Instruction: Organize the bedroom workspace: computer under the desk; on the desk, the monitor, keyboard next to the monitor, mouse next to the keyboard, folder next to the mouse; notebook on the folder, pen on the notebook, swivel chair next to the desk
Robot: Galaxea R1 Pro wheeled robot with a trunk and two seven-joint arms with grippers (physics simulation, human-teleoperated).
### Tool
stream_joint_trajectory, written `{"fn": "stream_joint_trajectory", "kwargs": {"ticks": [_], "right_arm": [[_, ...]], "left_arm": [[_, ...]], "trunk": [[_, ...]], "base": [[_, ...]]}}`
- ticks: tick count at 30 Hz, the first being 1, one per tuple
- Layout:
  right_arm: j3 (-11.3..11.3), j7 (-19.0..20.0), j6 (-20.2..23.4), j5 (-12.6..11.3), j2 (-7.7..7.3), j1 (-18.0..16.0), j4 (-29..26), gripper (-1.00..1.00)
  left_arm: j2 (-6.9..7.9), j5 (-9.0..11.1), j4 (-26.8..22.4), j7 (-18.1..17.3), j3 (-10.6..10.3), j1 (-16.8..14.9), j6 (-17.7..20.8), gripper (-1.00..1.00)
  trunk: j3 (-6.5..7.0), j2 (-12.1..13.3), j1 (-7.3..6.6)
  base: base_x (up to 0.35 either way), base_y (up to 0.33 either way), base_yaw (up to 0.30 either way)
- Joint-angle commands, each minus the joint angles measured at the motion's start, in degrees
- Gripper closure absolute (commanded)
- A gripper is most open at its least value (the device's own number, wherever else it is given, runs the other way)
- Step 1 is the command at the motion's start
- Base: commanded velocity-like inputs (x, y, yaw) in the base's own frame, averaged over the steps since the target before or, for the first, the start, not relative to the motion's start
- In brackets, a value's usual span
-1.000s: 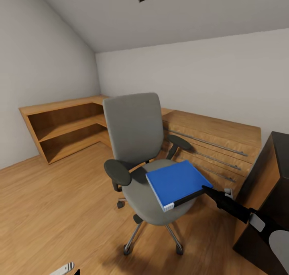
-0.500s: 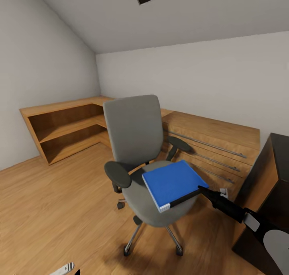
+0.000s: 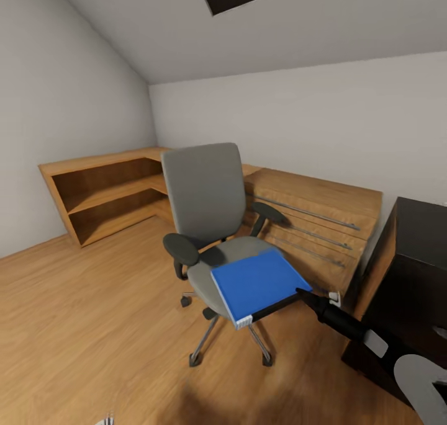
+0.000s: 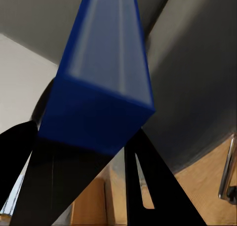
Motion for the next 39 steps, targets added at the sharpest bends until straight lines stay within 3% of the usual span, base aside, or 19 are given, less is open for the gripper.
{"fn": "stream_joint_trajectory", "kwargs": {"ticks": [1, 6, 13, 20, 22, 25, 29, 39], "right_arm": [[-0.6, 0.1, 0.6, 0.2, 0.08, 0.0, 0.0, 1.0], [-0.5, -0.3, 0.6, 0.3, 0.93, 0.0, 0.1, 1.0], [-0.5, -6.4, 1.0, 0.1, 1.42, 0.0, 0.1, 1.0], [-0.7, -7.3, 0.8, -0.4, 2.2, 0.0, 0.8, 1.0], [-0.6, -7.8, 0.2, -0.3, 2.36, 0.0, 3.0, 1.0], [-0.6, -7.9, -2.8, -0.1, 3.35, 0.0, 5.3, 1.0], [-0.6, -7.8, -10.0, 0.1, 4.34, 2.1, 6.7, 1.0], [-0.5, -8.2, -13.7, 0.0, 4.14, 9.0, 7.0, 1.0]], "left_arm": [[0.02, 0.6, 0.0, 0.0, -0.1, 0.0, -0.1, -1.0], [0.01, 0.6, 0.0, 0.0, -0.1, 0.0, -0.1, -1.0], [-0.1, 0.6, 0.1, 0.0, -0.2, 0.0, 0.0, -1.0], [-0.42, 0.4, 0.9, -0.1, -0.3, 0.0, -0.5, -1.0], [-0.47, 0.5, 1.1, -0.1, -0.3, 0.0, -2.3, -1.0], [-0.5, 0.6, 1.6, 0.0, -0.2, 0.0, -5.4, -1.0], [-0.59, 0.6, 4.5, 0.1, -0.3, 0.0, -8.3, -1.0], [-0.78, 0.5, 6.0, 0.0, -0.3, 0.0, -9.1, -1.0]], "trunk": [[-0.05, 0.0, -0.04], [-0.05, 0.0, -0.04], [-0.05, 0.0, -0.04], [-0.05, 0.0, -0.04], [0.13, 0.4, -0.26], [0.67, 1.6, -0.92], [1.39, 3.2, -1.8], [3.18, 7.2, -4.0]], "base": [[-0.308, -0.067, 0.0], [-0.308, -0.03, 0.0], [-0.255, -0.045, 0.0], [-0.035, -0.057, 0.0], [-0.004, -0.007, 0.0], [-0.001, -0.003, 0.0], [0.0, 0.0, 0.0], [0.0, 0.0, 0.0]]}}
